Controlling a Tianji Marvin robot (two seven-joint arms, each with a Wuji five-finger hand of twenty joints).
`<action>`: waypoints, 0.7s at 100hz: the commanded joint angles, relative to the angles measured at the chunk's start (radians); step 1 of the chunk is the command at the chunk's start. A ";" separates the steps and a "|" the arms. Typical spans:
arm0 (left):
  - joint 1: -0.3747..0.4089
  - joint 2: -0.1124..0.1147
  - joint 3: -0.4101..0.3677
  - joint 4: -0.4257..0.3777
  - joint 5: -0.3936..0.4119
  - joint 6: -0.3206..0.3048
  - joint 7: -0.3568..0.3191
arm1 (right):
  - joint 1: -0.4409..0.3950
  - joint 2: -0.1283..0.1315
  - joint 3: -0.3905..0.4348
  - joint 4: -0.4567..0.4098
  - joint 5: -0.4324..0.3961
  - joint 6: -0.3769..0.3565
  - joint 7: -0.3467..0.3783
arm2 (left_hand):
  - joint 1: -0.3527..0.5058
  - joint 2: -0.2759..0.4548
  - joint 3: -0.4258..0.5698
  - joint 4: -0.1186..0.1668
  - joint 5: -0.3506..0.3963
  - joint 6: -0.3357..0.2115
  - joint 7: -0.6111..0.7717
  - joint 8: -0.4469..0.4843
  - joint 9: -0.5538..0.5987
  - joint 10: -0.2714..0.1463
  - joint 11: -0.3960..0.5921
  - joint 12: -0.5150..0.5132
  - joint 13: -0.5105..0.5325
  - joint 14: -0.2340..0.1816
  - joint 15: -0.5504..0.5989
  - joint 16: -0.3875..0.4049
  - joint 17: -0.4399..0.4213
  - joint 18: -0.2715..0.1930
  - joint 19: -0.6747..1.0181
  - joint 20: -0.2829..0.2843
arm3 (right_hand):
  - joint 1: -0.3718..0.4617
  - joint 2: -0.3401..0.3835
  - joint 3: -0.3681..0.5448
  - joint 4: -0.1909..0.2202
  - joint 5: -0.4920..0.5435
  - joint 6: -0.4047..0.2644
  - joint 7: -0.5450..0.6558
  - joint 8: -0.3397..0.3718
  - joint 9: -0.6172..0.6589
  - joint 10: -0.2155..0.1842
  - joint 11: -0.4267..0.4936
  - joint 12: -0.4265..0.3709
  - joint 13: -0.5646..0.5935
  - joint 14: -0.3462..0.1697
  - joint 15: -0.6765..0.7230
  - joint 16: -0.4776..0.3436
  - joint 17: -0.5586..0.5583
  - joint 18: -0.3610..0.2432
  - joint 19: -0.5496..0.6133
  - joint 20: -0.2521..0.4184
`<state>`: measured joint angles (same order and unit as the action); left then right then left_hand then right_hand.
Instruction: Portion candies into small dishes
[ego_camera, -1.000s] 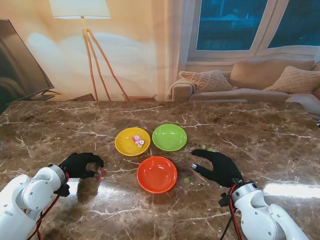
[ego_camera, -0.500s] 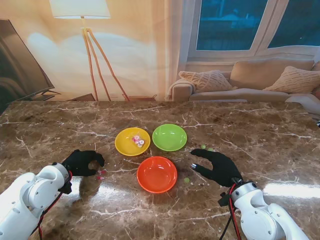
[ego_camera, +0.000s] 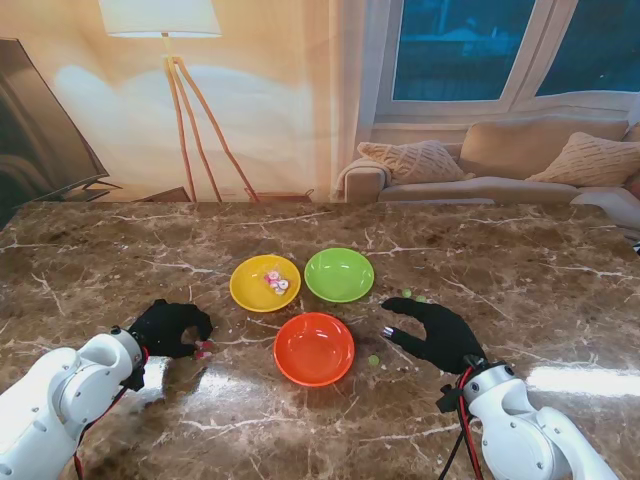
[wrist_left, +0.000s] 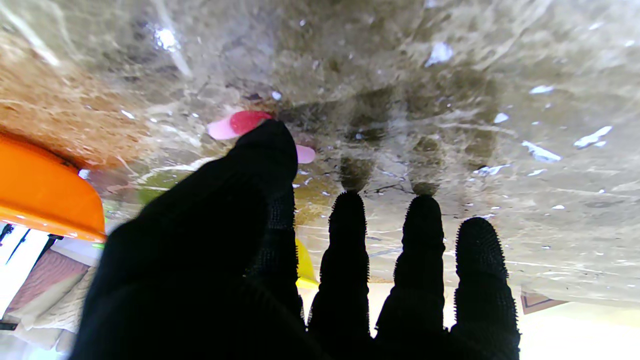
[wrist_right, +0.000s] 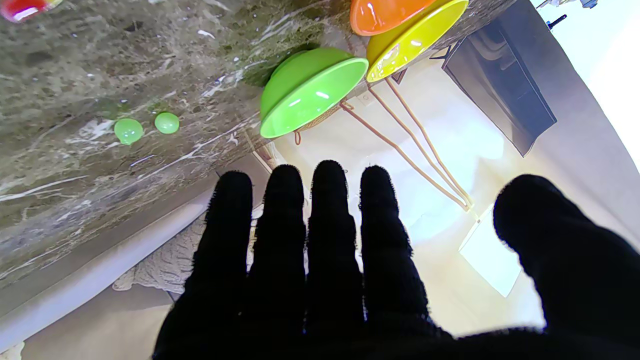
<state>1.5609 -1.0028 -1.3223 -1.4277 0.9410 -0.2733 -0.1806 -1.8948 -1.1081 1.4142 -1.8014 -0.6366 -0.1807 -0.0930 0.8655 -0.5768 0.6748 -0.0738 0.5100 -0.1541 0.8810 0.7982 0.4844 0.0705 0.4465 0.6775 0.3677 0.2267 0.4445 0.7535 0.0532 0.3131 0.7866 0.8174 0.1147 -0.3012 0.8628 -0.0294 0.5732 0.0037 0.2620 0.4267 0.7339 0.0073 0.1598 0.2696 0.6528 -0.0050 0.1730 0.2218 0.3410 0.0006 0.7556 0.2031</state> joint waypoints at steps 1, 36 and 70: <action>0.026 -0.008 0.020 0.045 0.004 0.006 -0.015 | -0.009 -0.002 -0.001 0.005 0.006 -0.002 0.012 | 0.052 -0.030 -0.026 0.002 0.017 -0.034 0.024 0.029 0.007 -0.025 0.022 0.019 0.040 -0.075 -0.110 -0.112 -0.006 -0.009 0.027 0.025 | 0.003 -0.010 0.015 0.006 0.006 -0.018 0.002 0.002 0.008 -0.003 0.006 0.015 0.020 0.002 0.005 0.017 0.004 -0.002 0.017 0.021; 0.029 -0.006 0.011 0.038 0.006 0.006 -0.028 | -0.015 -0.002 0.005 0.000 0.005 -0.003 0.013 | 0.062 0.008 0.068 0.027 0.029 0.009 -0.118 -0.122 0.001 -0.029 0.016 0.012 0.036 -0.080 -0.106 -0.113 -0.009 -0.011 0.031 0.015 | 0.003 -0.010 0.016 0.006 0.007 -0.016 0.003 0.002 0.019 -0.001 0.010 0.021 0.024 0.003 0.006 0.017 0.005 0.000 0.019 0.021; 0.014 -0.008 0.020 0.060 0.046 -0.009 0.033 | -0.012 -0.002 -0.001 0.001 0.008 -0.004 0.014 | 0.008 -0.009 0.068 0.033 0.071 0.040 -0.239 -0.272 0.005 -0.027 0.025 0.013 0.034 -0.081 -0.102 -0.111 -0.013 -0.013 0.031 0.013 | 0.004 -0.011 0.017 0.006 0.011 -0.017 0.004 0.002 0.025 0.000 0.012 0.025 0.029 0.005 0.007 0.018 0.008 0.001 0.022 0.020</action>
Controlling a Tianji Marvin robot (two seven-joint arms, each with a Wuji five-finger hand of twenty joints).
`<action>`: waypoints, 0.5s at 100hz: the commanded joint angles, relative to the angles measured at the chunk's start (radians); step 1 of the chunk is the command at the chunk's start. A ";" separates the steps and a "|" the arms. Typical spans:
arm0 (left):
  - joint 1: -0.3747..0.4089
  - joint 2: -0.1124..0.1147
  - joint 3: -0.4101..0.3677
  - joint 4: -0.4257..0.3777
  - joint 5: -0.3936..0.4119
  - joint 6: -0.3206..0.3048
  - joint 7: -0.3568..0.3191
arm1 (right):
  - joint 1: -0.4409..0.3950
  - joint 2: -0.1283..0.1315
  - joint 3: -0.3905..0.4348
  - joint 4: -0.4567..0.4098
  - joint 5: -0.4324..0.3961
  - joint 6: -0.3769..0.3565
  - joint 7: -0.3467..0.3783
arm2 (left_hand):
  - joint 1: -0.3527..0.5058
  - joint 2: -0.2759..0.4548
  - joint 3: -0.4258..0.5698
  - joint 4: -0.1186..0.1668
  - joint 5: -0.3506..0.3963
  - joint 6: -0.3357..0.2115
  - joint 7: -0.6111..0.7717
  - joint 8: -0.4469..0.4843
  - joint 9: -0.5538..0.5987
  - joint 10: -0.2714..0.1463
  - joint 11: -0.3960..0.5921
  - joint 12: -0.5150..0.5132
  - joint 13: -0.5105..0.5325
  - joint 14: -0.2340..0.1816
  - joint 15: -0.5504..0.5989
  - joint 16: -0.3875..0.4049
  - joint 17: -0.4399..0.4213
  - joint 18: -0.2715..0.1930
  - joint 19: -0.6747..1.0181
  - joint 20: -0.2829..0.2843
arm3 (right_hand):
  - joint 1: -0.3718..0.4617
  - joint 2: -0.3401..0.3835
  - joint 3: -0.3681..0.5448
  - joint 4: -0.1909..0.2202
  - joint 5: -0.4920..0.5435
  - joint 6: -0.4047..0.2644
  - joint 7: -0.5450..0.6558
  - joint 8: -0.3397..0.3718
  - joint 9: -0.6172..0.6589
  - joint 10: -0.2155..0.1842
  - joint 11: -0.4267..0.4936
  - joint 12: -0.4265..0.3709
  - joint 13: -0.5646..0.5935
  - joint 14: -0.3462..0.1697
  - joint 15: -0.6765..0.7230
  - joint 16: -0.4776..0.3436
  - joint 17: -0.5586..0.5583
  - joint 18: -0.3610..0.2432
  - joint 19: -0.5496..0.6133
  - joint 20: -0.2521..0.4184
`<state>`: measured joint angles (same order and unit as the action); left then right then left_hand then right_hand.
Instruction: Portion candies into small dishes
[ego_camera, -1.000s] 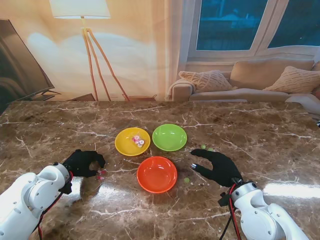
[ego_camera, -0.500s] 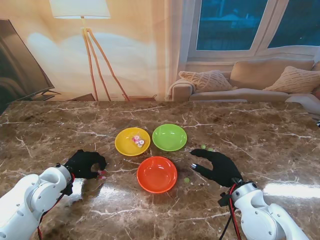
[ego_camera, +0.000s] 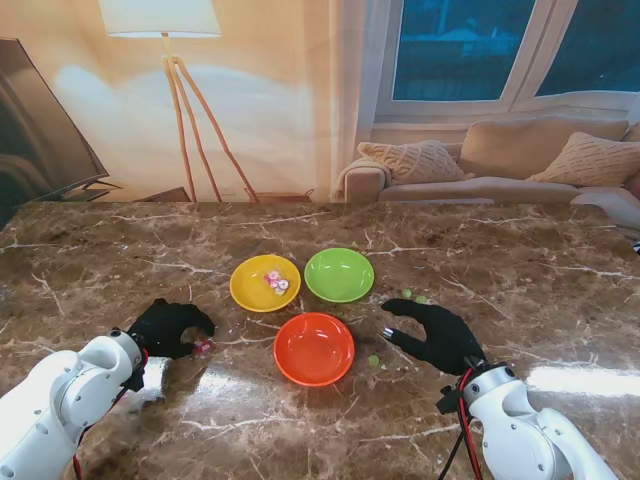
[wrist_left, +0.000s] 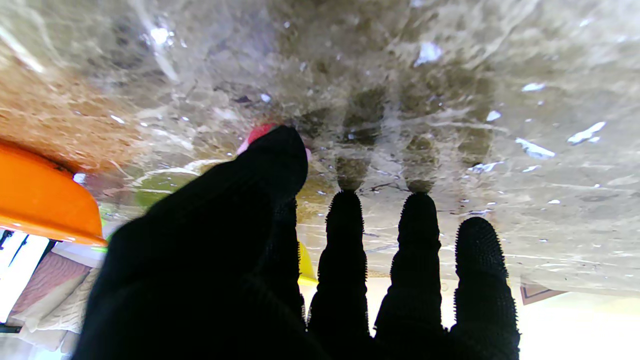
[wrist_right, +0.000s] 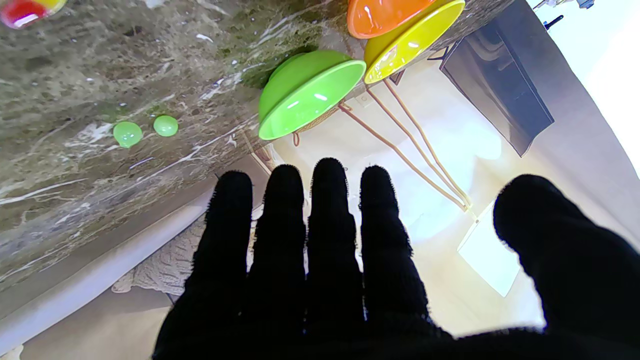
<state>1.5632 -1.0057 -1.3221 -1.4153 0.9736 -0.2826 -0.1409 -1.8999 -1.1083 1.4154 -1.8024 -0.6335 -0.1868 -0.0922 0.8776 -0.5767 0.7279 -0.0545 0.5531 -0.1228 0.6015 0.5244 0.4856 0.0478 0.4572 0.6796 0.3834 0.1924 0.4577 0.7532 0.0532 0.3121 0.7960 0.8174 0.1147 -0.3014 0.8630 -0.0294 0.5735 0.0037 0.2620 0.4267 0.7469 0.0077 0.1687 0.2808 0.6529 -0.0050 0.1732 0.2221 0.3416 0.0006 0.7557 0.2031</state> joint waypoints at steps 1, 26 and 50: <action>0.011 -0.005 0.021 0.048 0.015 0.000 -0.005 | -0.007 -0.002 -0.002 0.002 0.005 0.002 0.013 | -0.006 -0.009 0.015 0.013 0.032 0.009 0.047 0.005 0.004 -0.004 0.015 0.011 0.018 -0.046 -0.115 -0.111 -0.013 -0.012 0.022 0.013 | 0.003 -0.011 0.017 0.006 0.011 -0.017 0.004 0.002 0.013 0.000 0.003 0.014 0.029 0.005 0.007 0.018 0.007 0.001 0.022 0.020; -0.004 -0.004 0.038 0.063 0.027 0.004 0.010 | -0.008 -0.002 0.001 0.002 0.005 -0.002 0.010 | 0.068 -0.026 -0.099 -0.015 0.110 -0.044 0.160 0.037 0.029 0.001 0.022 0.009 0.033 -0.044 -0.105 -0.108 -0.007 -0.008 0.032 0.009 | 0.004 -0.013 0.019 0.006 0.015 -0.020 0.007 0.002 0.018 0.000 0.004 0.017 0.030 0.005 0.007 0.018 0.008 0.004 0.023 0.020; -0.015 -0.004 0.048 0.073 0.045 0.004 0.033 | -0.011 -0.003 0.004 0.002 0.006 -0.002 0.008 | 0.127 -0.018 -0.179 0.002 0.131 -0.102 0.343 0.089 0.058 -0.002 0.043 0.019 0.051 -0.044 -0.091 -0.104 0.002 -0.006 0.050 0.005 | 0.004 -0.013 0.019 0.005 0.018 -0.022 0.008 0.002 0.020 -0.002 0.004 0.019 0.030 0.006 0.007 0.019 0.007 0.004 0.024 0.020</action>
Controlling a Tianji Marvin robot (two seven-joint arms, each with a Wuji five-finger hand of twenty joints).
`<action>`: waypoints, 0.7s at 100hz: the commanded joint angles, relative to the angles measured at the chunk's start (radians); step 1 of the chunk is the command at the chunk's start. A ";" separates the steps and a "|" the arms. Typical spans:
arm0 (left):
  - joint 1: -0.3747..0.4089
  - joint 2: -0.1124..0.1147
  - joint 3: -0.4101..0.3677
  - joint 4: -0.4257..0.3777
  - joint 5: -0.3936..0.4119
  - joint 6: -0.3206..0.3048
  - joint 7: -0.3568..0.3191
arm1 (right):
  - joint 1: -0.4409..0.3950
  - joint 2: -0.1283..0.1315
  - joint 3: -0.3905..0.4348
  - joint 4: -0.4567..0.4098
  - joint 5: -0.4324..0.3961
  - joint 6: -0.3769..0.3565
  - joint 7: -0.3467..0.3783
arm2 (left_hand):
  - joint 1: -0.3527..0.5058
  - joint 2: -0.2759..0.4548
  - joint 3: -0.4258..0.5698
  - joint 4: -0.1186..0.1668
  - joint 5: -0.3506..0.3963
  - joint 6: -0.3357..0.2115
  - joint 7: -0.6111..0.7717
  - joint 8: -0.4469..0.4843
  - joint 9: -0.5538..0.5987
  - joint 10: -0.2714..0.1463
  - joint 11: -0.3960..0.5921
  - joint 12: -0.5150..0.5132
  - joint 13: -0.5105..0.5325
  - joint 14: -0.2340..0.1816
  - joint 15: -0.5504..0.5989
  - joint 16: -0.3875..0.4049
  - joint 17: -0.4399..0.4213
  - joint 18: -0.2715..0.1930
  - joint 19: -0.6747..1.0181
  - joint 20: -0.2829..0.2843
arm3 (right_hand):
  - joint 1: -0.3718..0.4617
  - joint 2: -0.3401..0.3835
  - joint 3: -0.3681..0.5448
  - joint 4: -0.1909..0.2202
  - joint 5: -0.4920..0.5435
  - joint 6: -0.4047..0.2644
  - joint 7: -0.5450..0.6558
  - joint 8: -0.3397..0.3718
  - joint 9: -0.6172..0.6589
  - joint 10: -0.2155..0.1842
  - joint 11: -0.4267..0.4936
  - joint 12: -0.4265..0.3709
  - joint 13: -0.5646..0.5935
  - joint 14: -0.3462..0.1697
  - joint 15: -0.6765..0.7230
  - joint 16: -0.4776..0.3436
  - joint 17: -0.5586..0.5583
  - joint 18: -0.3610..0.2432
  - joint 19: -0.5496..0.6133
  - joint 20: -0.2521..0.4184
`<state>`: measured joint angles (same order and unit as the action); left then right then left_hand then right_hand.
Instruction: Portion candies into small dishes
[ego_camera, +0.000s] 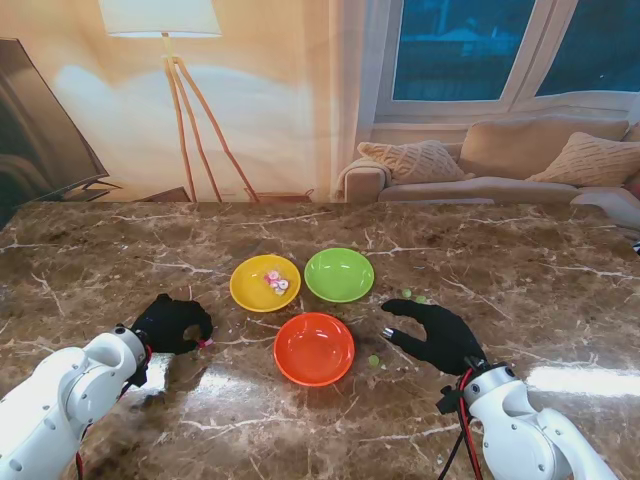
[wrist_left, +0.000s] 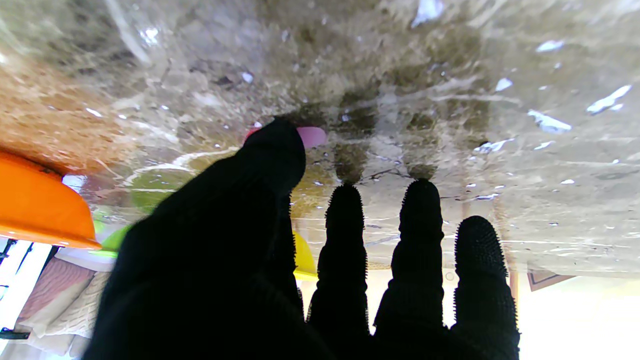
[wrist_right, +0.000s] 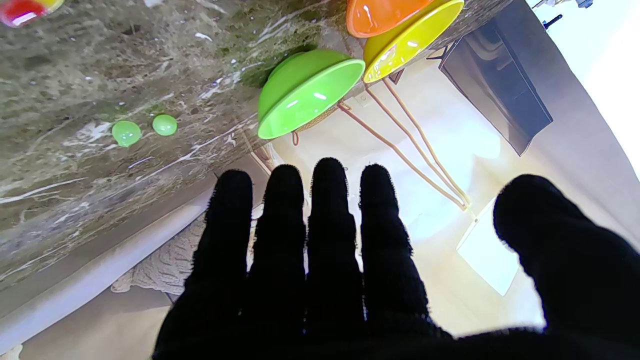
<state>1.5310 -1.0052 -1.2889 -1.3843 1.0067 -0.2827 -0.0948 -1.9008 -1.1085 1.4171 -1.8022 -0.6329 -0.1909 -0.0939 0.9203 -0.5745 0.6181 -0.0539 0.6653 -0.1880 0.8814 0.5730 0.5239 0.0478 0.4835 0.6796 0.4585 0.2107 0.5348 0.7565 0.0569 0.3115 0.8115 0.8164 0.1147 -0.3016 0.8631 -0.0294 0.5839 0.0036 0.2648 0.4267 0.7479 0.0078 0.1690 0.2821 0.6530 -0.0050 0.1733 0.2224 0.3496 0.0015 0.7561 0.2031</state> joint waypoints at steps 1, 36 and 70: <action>0.018 -0.004 0.014 0.042 0.013 0.004 -0.013 | -0.011 -0.003 0.002 0.002 0.005 0.002 0.010 | 0.085 -0.020 -0.069 0.002 0.018 -0.038 0.065 0.041 0.020 -0.002 0.016 0.019 -0.024 -0.064 -0.168 -0.107 -0.001 -0.005 0.034 0.006 | 0.003 -0.012 0.019 0.005 0.008 -0.021 0.005 0.002 0.019 -0.001 0.004 0.018 0.030 0.006 0.007 0.019 -0.001 0.004 0.023 0.019; 0.041 -0.002 -0.034 0.028 0.028 0.001 -0.030 | -0.015 -0.002 0.007 -0.001 0.005 0.002 0.011 | 0.003 0.005 0.069 0.000 -0.037 0.060 -0.207 -0.084 0.017 -0.006 0.011 0.013 -0.021 -0.065 -0.167 -0.110 -0.004 -0.006 0.036 -0.003 | 0.004 -0.013 0.020 0.005 0.008 -0.021 0.005 0.002 0.021 -0.001 0.003 0.019 0.029 0.006 0.006 0.019 -0.001 0.004 0.023 0.019; 0.049 -0.003 -0.050 0.028 0.023 -0.014 -0.023 | -0.013 -0.002 0.001 -0.001 0.007 0.005 0.014 | -0.041 -0.019 0.073 -0.015 -0.023 0.066 -0.228 -0.078 0.015 -0.002 -0.001 -0.003 -0.019 -0.066 -0.173 -0.111 -0.007 -0.006 0.029 -0.004 | 0.004 -0.013 0.020 0.005 0.010 -0.021 0.006 0.002 0.021 -0.001 0.003 0.020 0.030 0.007 0.007 0.019 0.000 0.004 0.024 0.019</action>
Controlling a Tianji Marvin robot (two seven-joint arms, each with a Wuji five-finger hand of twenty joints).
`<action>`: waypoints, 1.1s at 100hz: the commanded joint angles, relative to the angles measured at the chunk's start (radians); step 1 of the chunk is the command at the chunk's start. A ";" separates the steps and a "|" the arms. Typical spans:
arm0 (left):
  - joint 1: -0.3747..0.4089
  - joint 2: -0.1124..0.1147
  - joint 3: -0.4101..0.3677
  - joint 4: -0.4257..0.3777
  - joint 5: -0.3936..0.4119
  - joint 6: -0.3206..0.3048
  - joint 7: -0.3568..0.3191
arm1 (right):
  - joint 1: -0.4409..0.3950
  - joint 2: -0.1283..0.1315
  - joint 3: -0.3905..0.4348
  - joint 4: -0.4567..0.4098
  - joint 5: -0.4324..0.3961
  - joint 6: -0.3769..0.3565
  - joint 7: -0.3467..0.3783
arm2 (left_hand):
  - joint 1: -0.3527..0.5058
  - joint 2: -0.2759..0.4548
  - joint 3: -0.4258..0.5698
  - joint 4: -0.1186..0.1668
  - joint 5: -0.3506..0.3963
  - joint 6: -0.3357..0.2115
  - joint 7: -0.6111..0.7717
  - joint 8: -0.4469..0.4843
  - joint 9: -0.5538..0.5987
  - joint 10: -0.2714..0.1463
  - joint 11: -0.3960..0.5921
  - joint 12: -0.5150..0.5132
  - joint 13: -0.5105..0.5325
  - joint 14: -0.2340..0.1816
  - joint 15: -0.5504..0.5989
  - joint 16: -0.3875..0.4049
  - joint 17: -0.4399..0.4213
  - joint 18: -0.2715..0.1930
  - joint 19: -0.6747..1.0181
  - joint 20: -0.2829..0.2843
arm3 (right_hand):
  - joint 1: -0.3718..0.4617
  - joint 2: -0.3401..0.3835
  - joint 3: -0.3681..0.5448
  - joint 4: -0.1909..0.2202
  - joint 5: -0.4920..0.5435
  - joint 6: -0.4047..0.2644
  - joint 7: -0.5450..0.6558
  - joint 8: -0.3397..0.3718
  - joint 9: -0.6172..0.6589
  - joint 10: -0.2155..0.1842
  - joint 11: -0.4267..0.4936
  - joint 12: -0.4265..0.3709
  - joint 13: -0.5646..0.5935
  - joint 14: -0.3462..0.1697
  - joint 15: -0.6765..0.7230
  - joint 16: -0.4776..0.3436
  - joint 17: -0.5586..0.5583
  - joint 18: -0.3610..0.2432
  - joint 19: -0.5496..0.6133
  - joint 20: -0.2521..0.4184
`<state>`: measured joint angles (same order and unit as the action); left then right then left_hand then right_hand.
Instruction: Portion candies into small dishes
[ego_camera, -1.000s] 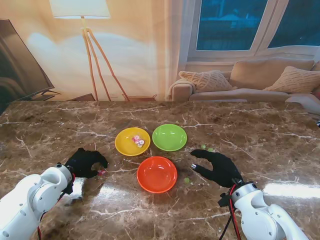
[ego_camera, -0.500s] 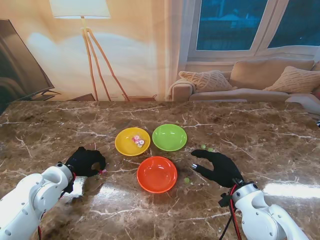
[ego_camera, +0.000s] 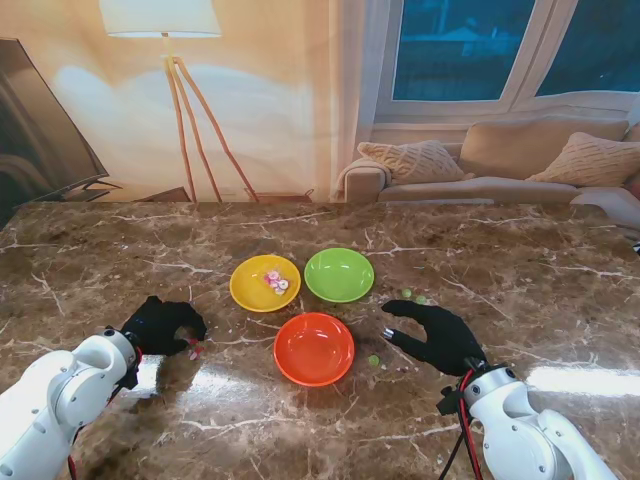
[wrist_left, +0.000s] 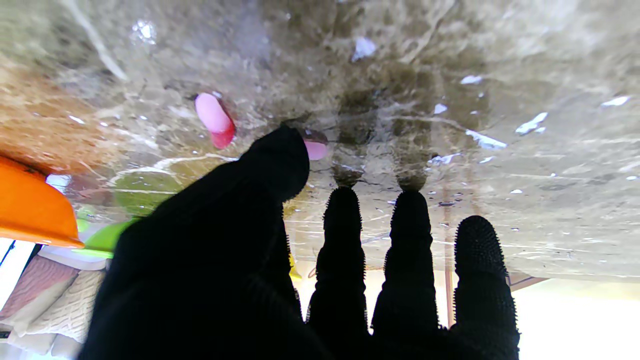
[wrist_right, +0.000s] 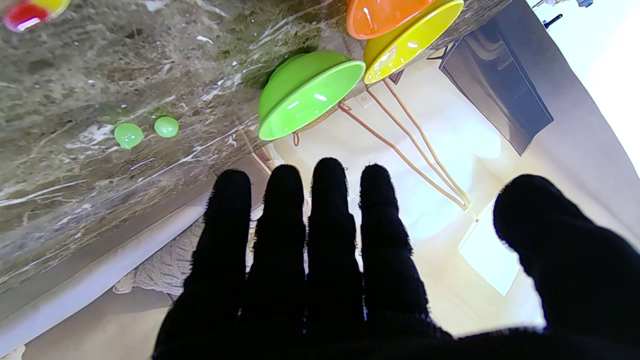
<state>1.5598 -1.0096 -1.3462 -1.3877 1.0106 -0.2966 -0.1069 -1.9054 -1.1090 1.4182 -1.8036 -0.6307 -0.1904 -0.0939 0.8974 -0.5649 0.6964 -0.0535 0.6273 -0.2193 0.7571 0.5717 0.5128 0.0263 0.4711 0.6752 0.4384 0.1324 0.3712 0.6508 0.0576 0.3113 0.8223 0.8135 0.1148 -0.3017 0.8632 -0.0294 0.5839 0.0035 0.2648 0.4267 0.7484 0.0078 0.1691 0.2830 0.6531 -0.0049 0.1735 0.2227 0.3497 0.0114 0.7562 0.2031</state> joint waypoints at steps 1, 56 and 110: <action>0.020 0.002 0.006 0.031 0.020 0.000 -0.011 | -0.009 -0.001 0.000 0.000 0.004 0.004 0.014 | -0.016 -0.031 -0.011 -0.017 0.014 0.098 -0.097 -0.071 0.026 0.020 0.012 0.001 0.001 0.013 -0.009 -0.005 -0.008 -0.006 0.017 -0.001 | 0.004 -0.013 0.020 0.005 0.009 -0.021 0.006 0.002 0.020 -0.001 0.002 0.019 0.030 0.007 0.006 0.019 -0.001 -0.006 0.024 0.019; 0.046 -0.006 -0.014 0.017 0.036 0.061 0.035 | -0.010 -0.001 0.001 -0.001 0.007 0.005 0.018 | -0.069 -0.034 -0.082 -0.014 0.037 0.144 -0.149 -0.102 0.019 0.032 -0.006 -0.023 -0.005 0.022 -0.014 -0.004 -0.018 0.001 0.006 -0.001 | 0.005 -0.013 0.019 0.005 0.015 -0.024 0.008 0.002 0.026 -0.001 0.003 0.020 0.031 0.008 0.006 0.020 0.000 -0.005 0.025 0.019; 0.055 -0.015 0.010 0.018 0.006 0.118 0.057 | -0.014 -0.003 0.008 -0.002 0.005 0.001 0.008 | 0.084 -0.028 -0.199 0.017 0.226 0.003 0.135 -0.189 0.034 0.032 -0.025 -0.064 -0.037 0.018 -0.051 -0.040 -0.068 0.002 -0.094 -0.045 | 0.006 -0.013 0.020 0.005 0.015 -0.023 0.008 0.001 0.027 -0.001 0.003 0.021 0.031 0.007 0.006 0.020 0.000 -0.004 0.025 0.019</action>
<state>1.5889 -1.0221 -1.3456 -1.3991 1.0050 -0.1851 -0.0351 -1.9069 -1.1096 1.4204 -1.8041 -0.6281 -0.1916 -0.0960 0.9131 -0.5658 0.5059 -0.0635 0.7251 -0.2391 0.8077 0.3880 0.5403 0.0433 0.4455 0.6233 0.4144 0.1449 0.3370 0.6235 0.0055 0.3113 0.7490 0.7780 0.1148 -0.3037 0.8633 -0.0294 0.5842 0.0031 0.2648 0.4267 0.7587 0.0089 0.1710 0.2927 0.6531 -0.0049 0.1735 0.2228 0.3498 0.0115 0.7566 0.2031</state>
